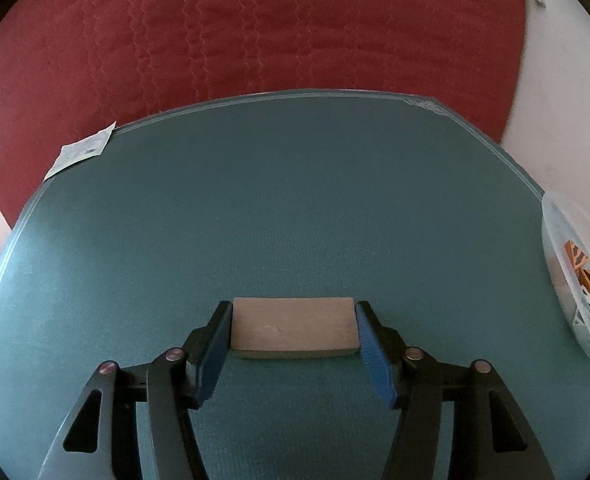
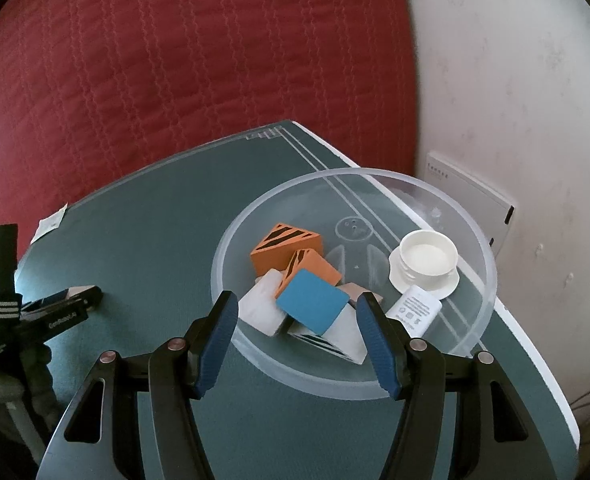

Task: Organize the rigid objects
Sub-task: 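Carry the tan block over the clear bowl and release it with the left tool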

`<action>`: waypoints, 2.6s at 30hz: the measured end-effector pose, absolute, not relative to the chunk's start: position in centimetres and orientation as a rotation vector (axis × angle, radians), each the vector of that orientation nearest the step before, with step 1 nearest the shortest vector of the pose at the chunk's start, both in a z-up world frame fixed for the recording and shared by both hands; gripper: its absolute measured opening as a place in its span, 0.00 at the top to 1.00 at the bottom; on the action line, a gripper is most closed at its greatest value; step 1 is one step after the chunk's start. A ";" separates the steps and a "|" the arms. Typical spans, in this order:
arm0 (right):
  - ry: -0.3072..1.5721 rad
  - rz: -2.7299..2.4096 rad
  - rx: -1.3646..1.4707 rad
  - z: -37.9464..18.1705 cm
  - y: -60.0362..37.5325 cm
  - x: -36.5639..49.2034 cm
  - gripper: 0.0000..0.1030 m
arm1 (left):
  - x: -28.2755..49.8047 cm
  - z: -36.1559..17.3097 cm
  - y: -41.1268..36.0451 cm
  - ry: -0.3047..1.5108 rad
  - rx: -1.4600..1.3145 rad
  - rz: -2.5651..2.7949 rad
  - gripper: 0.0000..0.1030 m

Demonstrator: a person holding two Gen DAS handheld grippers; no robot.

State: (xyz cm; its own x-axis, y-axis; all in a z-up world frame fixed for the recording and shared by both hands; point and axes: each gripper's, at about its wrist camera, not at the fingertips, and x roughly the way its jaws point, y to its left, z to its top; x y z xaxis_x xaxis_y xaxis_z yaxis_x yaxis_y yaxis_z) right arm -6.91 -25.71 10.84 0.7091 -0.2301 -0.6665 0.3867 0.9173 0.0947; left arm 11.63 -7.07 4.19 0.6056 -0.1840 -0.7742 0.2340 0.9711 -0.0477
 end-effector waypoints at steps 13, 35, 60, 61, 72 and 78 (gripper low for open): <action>0.680 -0.373 0.250 11.6 -26.9 -7.8 0.39 | 9.3 6.8 -8.8 0.785 0.093 -0.261 0.39; 0.674 -0.462 0.214 11.6 -32.5 -12.4 0.39 | 4.6 9.8 -15.7 0.716 0.172 -0.426 0.39; 0.697 -0.502 0.289 9.1 -37.0 -16.0 0.33 | 2.6 10.8 -27.7 0.743 0.200 -0.600 0.39; 0.698 -0.505 0.294 9.0 -37.1 -16.1 0.33 | 2.5 10.8 -27.8 0.744 0.201 -0.602 0.39; 0.691 -0.512 0.335 9.1 -38.0 -17.0 0.32 | 1.8 10.7 -30.4 0.739 0.233 -0.616 0.39; 0.692 -0.507 0.346 9.1 -38.2 -17.2 0.21 | 1.8 10.7 -29.9 0.755 0.218 -0.606 0.13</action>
State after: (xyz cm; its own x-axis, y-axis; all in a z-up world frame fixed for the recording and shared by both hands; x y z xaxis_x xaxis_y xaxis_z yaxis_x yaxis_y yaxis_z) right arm -17.24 -38.20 9.13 0.6575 -0.3259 -0.6793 0.5488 0.8249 0.1353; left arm 1.84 -29.93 10.69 0.5686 -0.4359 -0.6976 0.5876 0.8087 -0.0264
